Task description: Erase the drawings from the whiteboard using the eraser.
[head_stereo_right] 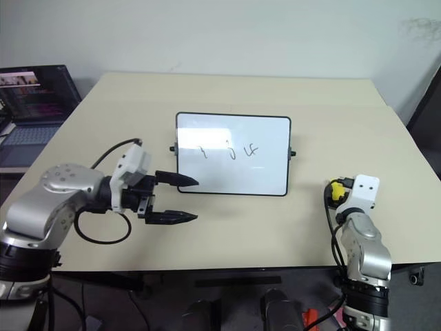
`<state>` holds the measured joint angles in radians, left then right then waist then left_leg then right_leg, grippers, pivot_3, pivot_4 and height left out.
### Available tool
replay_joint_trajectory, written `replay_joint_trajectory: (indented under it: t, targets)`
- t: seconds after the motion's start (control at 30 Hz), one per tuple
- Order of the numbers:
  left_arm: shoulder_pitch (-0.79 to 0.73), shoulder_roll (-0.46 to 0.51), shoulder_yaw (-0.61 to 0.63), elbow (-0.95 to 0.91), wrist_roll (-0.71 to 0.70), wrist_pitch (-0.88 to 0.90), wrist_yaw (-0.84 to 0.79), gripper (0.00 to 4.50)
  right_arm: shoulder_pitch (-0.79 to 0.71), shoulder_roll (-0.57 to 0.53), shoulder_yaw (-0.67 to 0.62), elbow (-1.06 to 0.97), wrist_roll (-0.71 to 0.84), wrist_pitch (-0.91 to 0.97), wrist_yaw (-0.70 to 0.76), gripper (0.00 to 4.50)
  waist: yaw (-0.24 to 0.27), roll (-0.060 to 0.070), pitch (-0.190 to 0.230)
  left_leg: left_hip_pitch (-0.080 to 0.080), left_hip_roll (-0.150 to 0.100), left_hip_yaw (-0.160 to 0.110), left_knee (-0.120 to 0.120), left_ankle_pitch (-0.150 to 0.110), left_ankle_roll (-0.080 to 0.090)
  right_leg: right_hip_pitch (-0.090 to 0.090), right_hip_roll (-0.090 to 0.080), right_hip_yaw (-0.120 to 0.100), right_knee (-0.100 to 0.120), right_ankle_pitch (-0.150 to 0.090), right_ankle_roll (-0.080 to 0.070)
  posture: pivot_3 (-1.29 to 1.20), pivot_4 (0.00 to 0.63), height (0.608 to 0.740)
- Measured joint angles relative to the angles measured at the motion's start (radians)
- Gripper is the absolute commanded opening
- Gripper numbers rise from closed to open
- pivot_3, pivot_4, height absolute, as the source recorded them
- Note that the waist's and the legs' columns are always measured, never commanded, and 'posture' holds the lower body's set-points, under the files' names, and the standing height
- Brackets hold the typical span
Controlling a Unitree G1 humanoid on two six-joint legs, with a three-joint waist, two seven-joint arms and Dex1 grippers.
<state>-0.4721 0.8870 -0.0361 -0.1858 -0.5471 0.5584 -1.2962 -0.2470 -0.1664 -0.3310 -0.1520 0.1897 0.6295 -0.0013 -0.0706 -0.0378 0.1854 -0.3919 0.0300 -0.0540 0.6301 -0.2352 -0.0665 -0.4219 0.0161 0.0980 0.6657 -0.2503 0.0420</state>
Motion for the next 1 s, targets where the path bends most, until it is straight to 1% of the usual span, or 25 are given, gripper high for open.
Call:
replay_joint_trajectory:
  t: [0.2,0.27,0.5,0.53,1.0]
  targets:
    - [-0.001,-0.001,0.0,0.0,0.0,0.0,0.0,4.5,-0.01,-0.001,0.0,0.017,0.001,-0.008,0.001,4.31,-0.005,0.0,0.0,0.0,0.0,0.0,0.0,0.0,0.0,0.0,0.0,0.0,0.0,0.0,0.0,0.0,0.15,0.74]
    - [-0.001,-0.001,0.0,0.0,0.0,0.0,0.0,4.5,-0.013,-0.002,0.0,0.035,0.002,-0.008,0.001,3.84,-0.007,0.0,0.0,0.0,0.0,0.0,0.0,0.0,0.0,0.0,0.0,0.0,0.0,0.0,0.0,0.0,0.15,0.74]
    - [-0.001,-0.001,0.0,0.0,0.0,0.0,0.009,4.5,-0.028,-0.007,0.0,0.054,0.02,-0.005,0.001,1.4,-0.011,0.0,0.0,0.0,0.0,0.0,0.0,0.0,0.0,0.0,0.0,0.0,0.0,0.0,0.0,0.0,0.15,0.74]
    - [-0.001,-0.001,0.0,0.0,0.0,0.0,0.01,4.5,-0.034,-0.009,0.0,0.058,0.022,-0.003,0.001,1.24,-0.011,0.0,0.0,0.0,0.0,0.0,0.0,0.0,0.0,0.0,0.0,0.0,0.0,0.0,0.0,0.0,0.15,0.74]
    - [-0.001,-0.001,0.0,-0.007,-0.001,0.003,0.02,4.5,-0.04,-0.023,0.002,0.06,0.036,0.018,0.017,1.22,-0.012,0.0,0.0,0.0,0.0,0.0,0.0,0.0,0.0,0.0,0.0,0.0,0.0,0.0,0.0,0.0,0.15,0.74]
